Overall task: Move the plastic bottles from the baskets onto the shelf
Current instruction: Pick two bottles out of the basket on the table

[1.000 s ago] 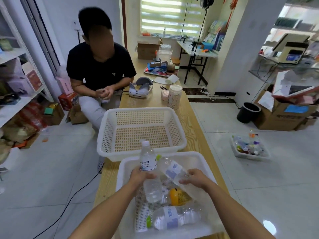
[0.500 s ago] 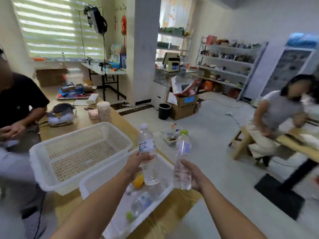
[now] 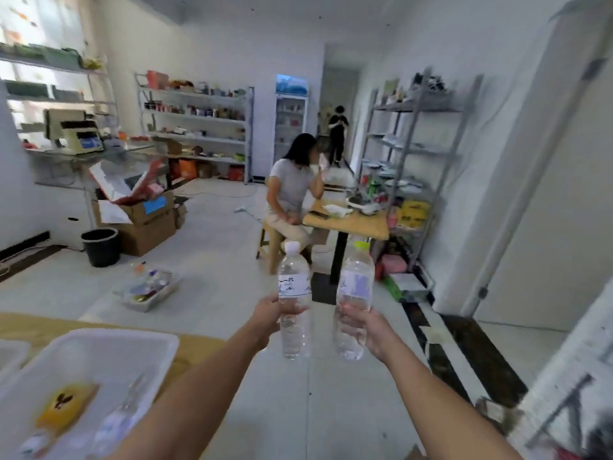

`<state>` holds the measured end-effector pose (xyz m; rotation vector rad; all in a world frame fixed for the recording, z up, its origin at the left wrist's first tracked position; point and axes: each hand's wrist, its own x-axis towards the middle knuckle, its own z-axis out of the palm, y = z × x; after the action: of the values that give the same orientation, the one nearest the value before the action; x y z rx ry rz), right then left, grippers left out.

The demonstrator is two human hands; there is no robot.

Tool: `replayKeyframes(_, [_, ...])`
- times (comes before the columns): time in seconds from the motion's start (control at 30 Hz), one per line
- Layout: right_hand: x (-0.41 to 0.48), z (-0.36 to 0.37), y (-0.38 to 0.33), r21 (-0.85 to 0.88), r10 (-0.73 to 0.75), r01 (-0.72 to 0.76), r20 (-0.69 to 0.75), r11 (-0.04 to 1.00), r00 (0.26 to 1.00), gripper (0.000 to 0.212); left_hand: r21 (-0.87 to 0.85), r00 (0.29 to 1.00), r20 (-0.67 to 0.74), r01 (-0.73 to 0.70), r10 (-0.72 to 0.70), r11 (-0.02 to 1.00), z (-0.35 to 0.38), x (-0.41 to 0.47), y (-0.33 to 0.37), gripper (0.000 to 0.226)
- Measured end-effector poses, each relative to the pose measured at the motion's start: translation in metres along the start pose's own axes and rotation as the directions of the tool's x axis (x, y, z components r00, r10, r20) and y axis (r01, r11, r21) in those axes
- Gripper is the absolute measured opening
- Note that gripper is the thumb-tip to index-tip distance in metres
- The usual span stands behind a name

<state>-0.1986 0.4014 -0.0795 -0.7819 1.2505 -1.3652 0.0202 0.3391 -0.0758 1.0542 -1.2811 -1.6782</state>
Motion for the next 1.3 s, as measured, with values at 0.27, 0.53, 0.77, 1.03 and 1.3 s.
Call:
replayKeyframes(0.27, [-0.13,-0.174,-0.029,0.05,-0.122,0.154,-0.39,0.987,0.913,0.036,0.107,0.923,0.384,-0.023,-0.02,0.994,0.199,-0.013,-0.013,0.028])
replayKeyframes(0.53, [-0.325,-0.321,-0.05,-0.006,-0.169,0.237,-0.718,0.972,0.675,0.043,0.162,0.709,0.699,-0.038,-0.088,0.986,0.419,-0.105,-0.058,0.032])
replayKeyframes(0.77, [-0.493,-0.399,-0.043,-0.087,-0.188,0.256,-0.895,0.963,0.404,0.042,0.141,0.504,0.856,-0.016,-0.114,0.99,0.573,-0.223,-0.094,0.039])
replayKeyframes(1.03, [-0.617,-0.425,-0.022,-0.11,-0.152,0.306,-0.981,0.946,0.118,0.045,0.205,0.204,0.961,-0.077,-0.185,0.976,0.676,-0.317,-0.12,0.044])
replayKeyframes(1.3, [-0.705,-0.418,0.011,-0.16,-0.13,0.349,-0.986,0.923,-0.108,0.044,0.227,-0.028,0.973,-0.075,-0.229,0.971,0.738,-0.398,-0.146,0.036])
